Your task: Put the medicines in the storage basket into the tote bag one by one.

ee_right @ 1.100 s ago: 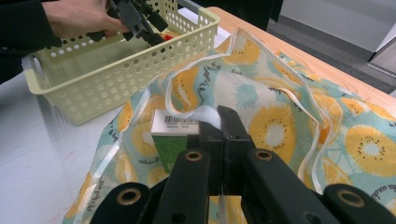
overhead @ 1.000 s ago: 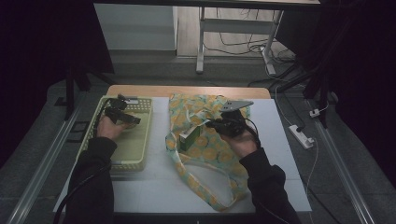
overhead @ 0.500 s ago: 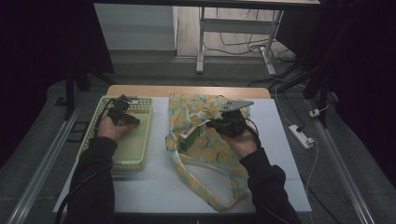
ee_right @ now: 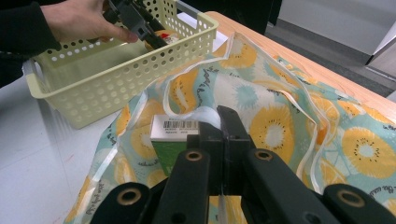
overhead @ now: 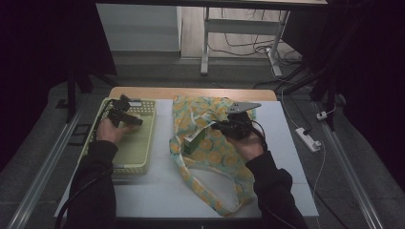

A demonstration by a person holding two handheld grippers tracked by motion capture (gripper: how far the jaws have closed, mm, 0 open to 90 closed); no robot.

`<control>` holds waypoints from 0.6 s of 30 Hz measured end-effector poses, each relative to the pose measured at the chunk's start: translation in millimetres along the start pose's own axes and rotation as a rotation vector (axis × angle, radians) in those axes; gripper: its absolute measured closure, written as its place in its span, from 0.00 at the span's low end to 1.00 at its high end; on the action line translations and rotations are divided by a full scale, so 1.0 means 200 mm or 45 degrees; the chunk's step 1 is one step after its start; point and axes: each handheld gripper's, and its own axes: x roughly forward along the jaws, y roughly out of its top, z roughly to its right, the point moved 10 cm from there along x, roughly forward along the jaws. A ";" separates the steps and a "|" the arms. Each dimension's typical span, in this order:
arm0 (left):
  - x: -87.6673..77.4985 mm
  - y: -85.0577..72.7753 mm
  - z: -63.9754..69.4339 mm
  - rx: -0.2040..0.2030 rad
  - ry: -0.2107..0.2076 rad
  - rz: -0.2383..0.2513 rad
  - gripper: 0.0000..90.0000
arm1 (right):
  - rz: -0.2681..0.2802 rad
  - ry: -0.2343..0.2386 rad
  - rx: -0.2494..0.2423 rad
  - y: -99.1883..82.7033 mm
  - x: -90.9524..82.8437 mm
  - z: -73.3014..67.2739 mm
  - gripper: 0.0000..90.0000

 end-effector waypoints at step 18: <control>-0.21 -0.04 0.10 0.066 -0.097 0.128 0.23 | -0.008 -0.005 0.002 -0.01 0.02 0.00 1.00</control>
